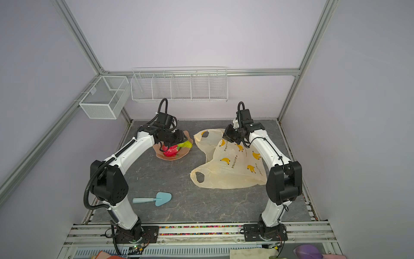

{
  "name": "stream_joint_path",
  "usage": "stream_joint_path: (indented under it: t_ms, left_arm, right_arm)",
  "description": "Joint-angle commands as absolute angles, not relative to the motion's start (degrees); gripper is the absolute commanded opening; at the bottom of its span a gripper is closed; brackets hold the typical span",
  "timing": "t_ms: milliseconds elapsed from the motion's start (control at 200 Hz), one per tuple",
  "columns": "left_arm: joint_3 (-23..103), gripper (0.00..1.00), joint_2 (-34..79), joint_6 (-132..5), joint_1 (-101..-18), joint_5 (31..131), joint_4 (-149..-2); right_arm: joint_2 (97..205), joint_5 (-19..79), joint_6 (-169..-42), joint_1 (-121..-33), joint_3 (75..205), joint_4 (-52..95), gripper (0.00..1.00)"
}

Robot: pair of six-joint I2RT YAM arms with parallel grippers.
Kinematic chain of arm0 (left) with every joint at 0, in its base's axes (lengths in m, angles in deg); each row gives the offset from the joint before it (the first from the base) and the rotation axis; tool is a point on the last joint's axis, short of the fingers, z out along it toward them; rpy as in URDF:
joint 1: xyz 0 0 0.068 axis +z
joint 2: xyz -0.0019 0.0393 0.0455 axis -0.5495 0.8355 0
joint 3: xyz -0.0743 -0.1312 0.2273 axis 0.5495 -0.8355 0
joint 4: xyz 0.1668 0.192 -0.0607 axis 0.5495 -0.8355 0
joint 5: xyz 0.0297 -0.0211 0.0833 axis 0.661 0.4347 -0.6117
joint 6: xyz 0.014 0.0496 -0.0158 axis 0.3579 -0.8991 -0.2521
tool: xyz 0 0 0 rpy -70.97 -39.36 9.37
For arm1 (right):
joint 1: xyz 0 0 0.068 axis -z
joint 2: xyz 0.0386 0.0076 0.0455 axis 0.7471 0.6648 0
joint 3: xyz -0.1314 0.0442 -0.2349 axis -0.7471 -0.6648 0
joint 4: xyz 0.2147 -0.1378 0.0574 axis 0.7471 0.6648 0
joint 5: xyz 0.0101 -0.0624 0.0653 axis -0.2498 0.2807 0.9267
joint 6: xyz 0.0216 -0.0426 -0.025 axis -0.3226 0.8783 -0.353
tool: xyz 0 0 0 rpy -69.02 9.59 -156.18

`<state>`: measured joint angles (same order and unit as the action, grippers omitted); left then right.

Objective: Place the fruits into the plastic bag
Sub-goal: 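Carry the green pear with the left gripper over the bag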

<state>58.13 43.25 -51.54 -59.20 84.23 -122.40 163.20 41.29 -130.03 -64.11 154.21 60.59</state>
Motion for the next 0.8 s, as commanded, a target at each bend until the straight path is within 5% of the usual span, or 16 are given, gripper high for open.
stream_joint_path:
  t_ms: [0,795]
  left_arm:
    - [56.25,0.59,44.10,-51.60,-62.48,89.18,-118.04]
    - [60.10,0.56,57.89,-51.16,-74.33,86.26,-117.13]
  right_arm:
    - [161.92,41.50,-129.56,-63.83,154.09,60.91,0.07]
    - [160.88,41.49,-129.82,-64.68,151.90,60.82,0.07]
